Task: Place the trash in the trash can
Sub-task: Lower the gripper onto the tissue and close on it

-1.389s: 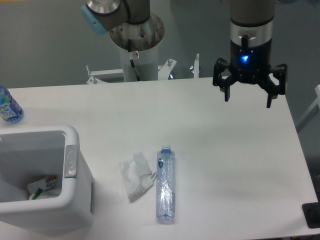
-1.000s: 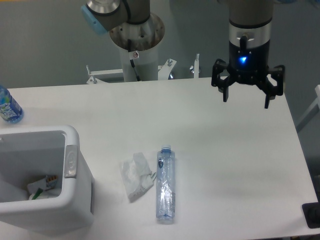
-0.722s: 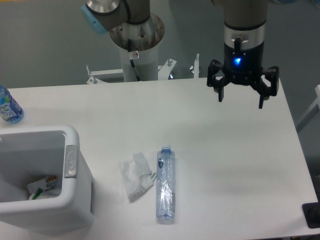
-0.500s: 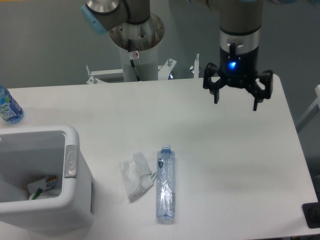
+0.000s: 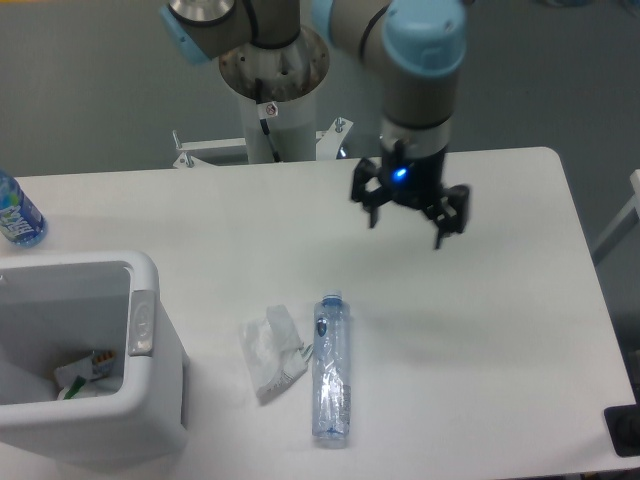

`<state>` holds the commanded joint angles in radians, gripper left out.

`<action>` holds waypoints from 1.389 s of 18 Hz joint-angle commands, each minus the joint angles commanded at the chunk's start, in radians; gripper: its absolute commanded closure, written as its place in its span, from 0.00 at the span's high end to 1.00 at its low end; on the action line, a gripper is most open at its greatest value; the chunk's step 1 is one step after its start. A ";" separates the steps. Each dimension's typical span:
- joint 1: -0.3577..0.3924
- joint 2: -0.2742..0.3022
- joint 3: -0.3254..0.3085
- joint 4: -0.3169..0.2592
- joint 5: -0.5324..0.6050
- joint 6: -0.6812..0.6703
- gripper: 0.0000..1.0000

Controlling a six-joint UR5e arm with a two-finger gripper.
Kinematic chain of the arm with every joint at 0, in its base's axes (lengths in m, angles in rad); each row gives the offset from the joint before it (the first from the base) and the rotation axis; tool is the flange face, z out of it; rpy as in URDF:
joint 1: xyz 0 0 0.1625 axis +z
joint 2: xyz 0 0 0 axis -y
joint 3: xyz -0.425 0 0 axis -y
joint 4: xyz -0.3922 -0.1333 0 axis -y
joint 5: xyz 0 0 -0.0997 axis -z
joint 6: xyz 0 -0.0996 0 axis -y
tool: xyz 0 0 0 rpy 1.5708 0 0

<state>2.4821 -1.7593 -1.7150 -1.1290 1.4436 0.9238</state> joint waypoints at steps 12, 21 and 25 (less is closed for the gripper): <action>-0.173 -0.167 -0.011 0.121 0.006 -0.371 1.00; -0.210 -0.233 -0.057 0.169 0.027 -0.410 1.00; -0.219 -0.241 -0.055 0.181 0.069 -0.411 0.67</action>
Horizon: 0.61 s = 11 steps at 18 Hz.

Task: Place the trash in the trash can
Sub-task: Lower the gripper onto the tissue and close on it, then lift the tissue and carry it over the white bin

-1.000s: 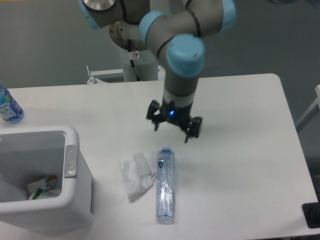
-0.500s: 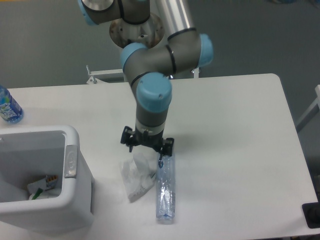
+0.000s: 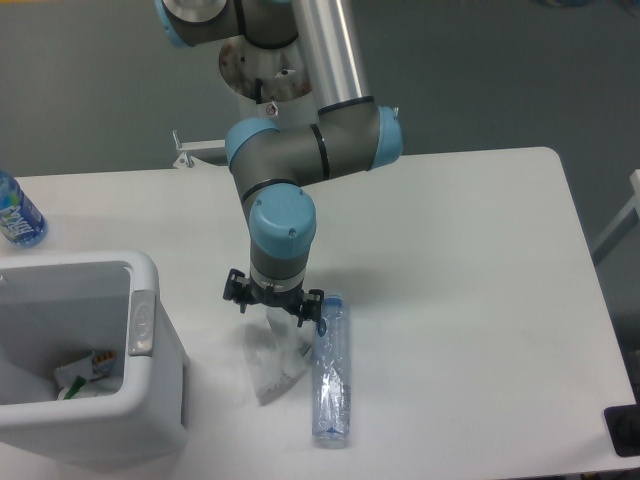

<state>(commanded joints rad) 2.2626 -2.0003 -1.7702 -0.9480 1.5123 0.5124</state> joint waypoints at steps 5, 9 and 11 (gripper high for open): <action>0.000 0.014 0.009 -0.003 0.008 -0.011 0.00; 0.000 0.026 0.015 -0.003 0.008 -0.009 0.00; 0.002 0.035 0.023 -0.005 0.009 -0.009 0.00</action>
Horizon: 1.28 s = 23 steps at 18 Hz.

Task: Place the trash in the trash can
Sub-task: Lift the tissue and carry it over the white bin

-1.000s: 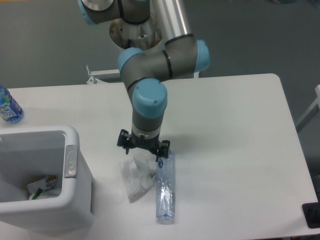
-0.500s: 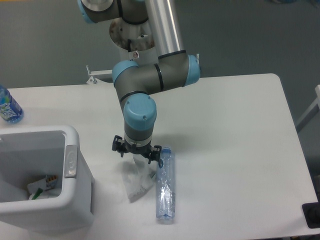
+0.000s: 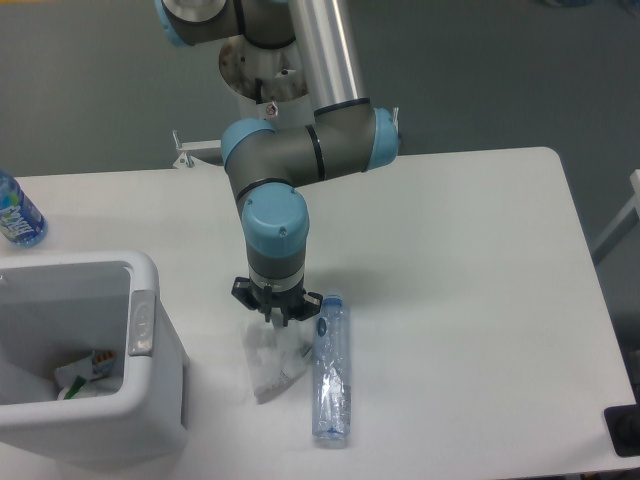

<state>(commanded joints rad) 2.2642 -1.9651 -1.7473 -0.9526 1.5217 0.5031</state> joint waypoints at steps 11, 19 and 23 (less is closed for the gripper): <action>0.130 0.193 0.118 -0.003 -0.198 -0.086 0.00; 0.184 0.235 0.250 -0.002 -0.480 -0.207 0.00; 0.109 0.272 0.256 0.000 -0.503 -0.245 0.00</action>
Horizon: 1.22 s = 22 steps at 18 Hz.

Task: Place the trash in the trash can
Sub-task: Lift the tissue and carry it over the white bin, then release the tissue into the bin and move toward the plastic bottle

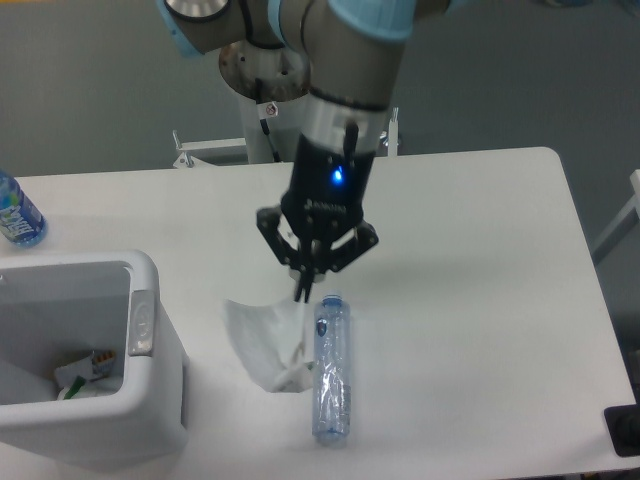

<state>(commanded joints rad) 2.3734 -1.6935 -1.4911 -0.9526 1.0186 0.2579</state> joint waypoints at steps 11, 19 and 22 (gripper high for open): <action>-0.230 -0.035 0.017 0.074 0.002 -0.071 0.28; -0.226 -0.054 0.035 0.104 0.003 -0.074 1.00; -0.168 -0.060 0.041 0.104 0.003 -0.074 1.00</action>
<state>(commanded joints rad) 2.2057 -1.7533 -1.4497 -0.8483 1.0216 0.1841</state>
